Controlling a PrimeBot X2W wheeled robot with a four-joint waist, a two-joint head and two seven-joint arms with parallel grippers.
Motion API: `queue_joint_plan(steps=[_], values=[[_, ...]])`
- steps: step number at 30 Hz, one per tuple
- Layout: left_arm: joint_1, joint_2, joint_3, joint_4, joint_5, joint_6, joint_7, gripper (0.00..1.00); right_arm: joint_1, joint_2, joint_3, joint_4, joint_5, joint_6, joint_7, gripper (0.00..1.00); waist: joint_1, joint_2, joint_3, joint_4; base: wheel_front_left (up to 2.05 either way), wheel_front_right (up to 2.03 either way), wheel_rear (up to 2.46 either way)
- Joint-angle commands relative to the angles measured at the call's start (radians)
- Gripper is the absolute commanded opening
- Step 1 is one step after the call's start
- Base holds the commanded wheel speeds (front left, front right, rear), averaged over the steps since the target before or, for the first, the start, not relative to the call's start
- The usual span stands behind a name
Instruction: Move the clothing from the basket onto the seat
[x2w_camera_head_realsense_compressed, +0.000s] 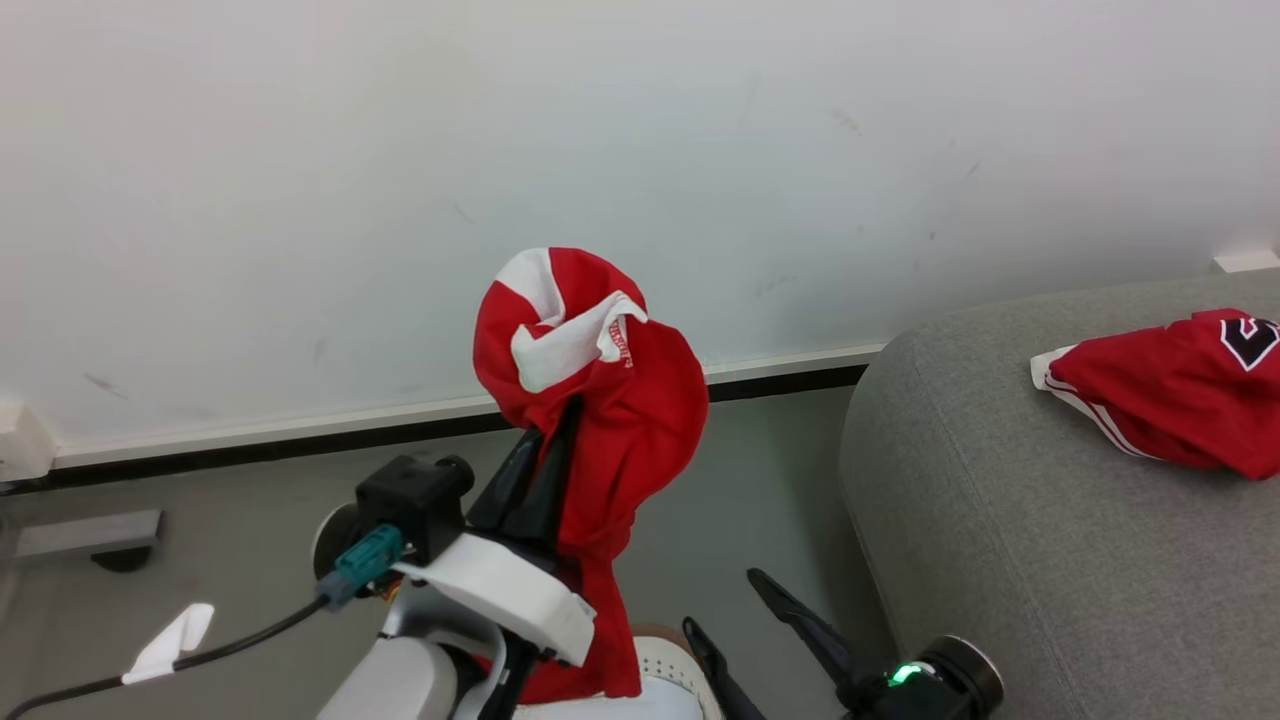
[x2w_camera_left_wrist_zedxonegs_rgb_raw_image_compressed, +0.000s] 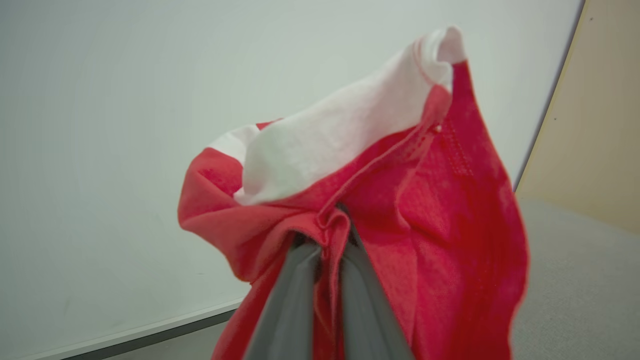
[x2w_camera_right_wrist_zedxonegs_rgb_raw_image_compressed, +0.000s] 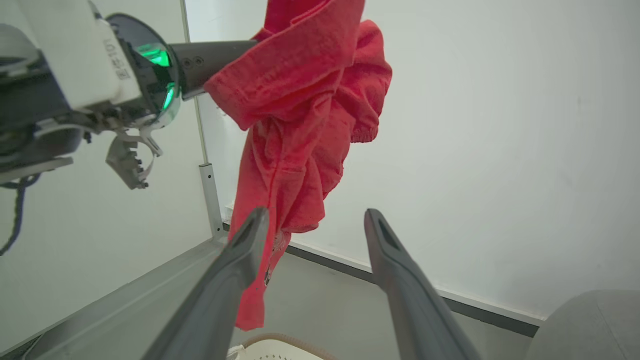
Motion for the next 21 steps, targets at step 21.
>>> queue_joint_plan(steps=[21], values=[[-0.065,-0.09,-0.116,-0.048,0.025,-0.016,0.022,0.0,-0.267,0.0,0.144,0.194,0.138,-0.002,0.0,1.0,0.0,-0.0001,0.028,0.064,0.0,0.0,0.0]])
